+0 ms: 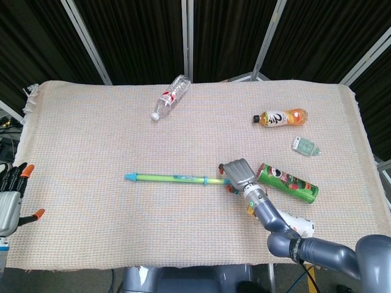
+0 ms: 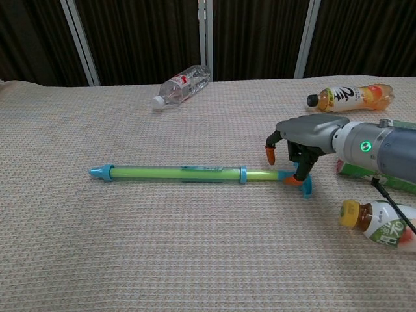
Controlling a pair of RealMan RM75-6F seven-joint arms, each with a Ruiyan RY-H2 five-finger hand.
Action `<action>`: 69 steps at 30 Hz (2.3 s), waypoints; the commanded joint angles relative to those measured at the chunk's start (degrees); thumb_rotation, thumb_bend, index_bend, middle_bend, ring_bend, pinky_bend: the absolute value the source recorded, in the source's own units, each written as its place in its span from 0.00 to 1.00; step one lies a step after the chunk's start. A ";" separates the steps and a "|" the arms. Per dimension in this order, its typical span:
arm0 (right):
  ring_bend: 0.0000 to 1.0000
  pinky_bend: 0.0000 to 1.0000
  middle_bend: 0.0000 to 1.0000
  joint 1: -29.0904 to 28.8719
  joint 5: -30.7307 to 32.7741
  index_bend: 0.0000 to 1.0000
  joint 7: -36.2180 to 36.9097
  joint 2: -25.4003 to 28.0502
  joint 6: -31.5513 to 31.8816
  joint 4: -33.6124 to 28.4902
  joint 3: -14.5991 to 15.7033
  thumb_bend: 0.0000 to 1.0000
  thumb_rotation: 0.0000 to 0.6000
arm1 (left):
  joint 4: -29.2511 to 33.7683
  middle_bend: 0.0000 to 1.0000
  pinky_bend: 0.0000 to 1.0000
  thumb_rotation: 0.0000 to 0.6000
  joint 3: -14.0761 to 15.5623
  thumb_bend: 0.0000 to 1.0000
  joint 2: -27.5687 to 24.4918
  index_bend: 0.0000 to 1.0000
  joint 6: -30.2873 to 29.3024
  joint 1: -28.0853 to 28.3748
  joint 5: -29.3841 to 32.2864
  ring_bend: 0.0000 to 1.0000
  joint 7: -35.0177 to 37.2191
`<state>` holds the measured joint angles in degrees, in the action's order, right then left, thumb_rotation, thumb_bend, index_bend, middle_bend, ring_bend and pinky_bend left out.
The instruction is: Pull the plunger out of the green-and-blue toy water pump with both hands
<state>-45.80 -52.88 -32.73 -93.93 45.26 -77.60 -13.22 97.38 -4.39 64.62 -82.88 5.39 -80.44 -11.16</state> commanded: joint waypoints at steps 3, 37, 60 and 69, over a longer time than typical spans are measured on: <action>1.00 1.00 1.00 -0.95 1.46 0.50 -1.89 -1.20 1.46 0.97 0.76 0.22 1.00 | -0.06 0.00 0.00 1.00 -0.03 0.00 -0.08 0.00 0.06 0.06 0.19 0.00 0.29; 1.00 1.00 1.00 -2.34 9.13 0.70 -3.29 -0.76 3.75 -1.38 2.71 0.47 1.00 | -10.83 0.87 0.99 1.00 -4.61 0.11 8.48 0.29 19.60 15.96 1.05 0.81 6.58; 1.00 1.00 1.00 -4.75 16.03 0.70 -7.09 -0.28 6.60 -4.06 3.22 0.48 1.00 | -17.90 0.89 1.00 1.00 -6.06 0.25 23.24 0.37 41.07 33.13 14.44 0.83 -1.25; 1.00 1.00 1.00 -5.03 16.27 0.70 -6.38 0.04 6.74 -4.26 3.44 0.49 1.00 | -19.64 0.89 1.00 1.00 -5.42 0.27 25.85 0.38 41.42 34.87 16.83 0.83 -2.54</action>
<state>-50.81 -36.63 -39.16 -93.89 51.98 -81.87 -9.77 77.91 -9.92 90.27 -41.48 40.08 -63.76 -13.53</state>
